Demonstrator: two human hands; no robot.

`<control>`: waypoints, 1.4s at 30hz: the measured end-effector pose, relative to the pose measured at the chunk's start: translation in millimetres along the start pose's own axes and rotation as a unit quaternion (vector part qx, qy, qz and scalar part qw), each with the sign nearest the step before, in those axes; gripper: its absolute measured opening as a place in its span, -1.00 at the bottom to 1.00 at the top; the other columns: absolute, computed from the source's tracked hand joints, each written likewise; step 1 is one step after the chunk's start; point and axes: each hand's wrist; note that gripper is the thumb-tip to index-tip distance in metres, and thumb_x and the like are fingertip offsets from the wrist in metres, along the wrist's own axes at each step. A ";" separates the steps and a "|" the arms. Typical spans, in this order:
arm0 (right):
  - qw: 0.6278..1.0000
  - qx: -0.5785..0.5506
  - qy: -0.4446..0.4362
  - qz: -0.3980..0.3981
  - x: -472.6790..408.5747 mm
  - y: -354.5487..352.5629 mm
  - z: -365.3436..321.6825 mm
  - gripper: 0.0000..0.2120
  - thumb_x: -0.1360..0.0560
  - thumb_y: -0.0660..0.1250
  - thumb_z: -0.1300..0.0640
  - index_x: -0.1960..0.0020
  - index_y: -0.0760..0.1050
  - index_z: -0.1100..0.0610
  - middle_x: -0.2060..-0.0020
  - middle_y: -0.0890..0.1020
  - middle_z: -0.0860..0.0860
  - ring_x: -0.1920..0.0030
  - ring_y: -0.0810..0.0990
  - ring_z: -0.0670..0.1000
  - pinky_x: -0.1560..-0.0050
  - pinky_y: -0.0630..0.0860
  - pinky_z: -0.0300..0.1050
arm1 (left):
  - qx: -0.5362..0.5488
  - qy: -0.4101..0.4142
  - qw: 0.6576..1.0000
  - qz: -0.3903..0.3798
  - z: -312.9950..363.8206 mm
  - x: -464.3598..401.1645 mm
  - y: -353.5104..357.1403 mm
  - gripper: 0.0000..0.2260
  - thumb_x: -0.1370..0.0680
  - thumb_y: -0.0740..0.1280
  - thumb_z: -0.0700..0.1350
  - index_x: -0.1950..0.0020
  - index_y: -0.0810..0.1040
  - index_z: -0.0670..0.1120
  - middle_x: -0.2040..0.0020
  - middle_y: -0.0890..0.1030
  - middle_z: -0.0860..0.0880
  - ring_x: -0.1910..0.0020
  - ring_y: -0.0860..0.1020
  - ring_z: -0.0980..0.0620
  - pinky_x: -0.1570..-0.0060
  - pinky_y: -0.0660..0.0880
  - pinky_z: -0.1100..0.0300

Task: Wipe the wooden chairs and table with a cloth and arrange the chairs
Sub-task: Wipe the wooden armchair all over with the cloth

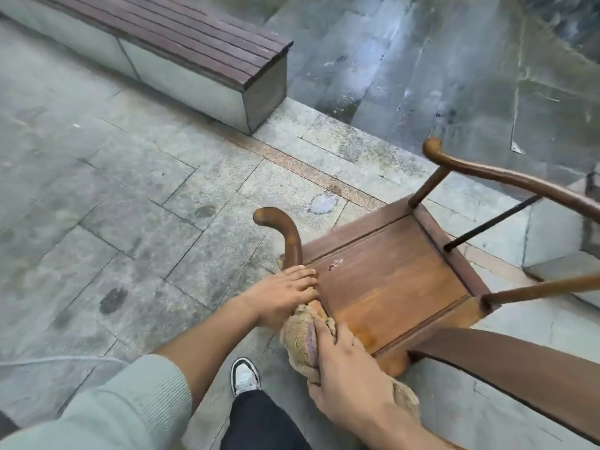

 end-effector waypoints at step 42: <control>0.996 0.026 0.029 0.081 -412.0 -71.4 -52.2 -0.33 -0.32 0.50 -0.36 -0.31 0.39 -0.13 -0.14 0.47 -0.03 -0.04 0.50 0.08 -0.01 0.56 0.04 | 0.334 -0.188 0.908 -0.171 -385.1 -92.3 9.9 -0.93 -0.47 0.39 -0.21 0.08 0.59 -0.07 0.12 0.68 -0.16 0.18 0.59 -0.11 0.25 0.43 0.16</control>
Point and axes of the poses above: each hand's wrist, its own x-axis away from the middle knuckle, its own y-axis out of the palm, z = x × y
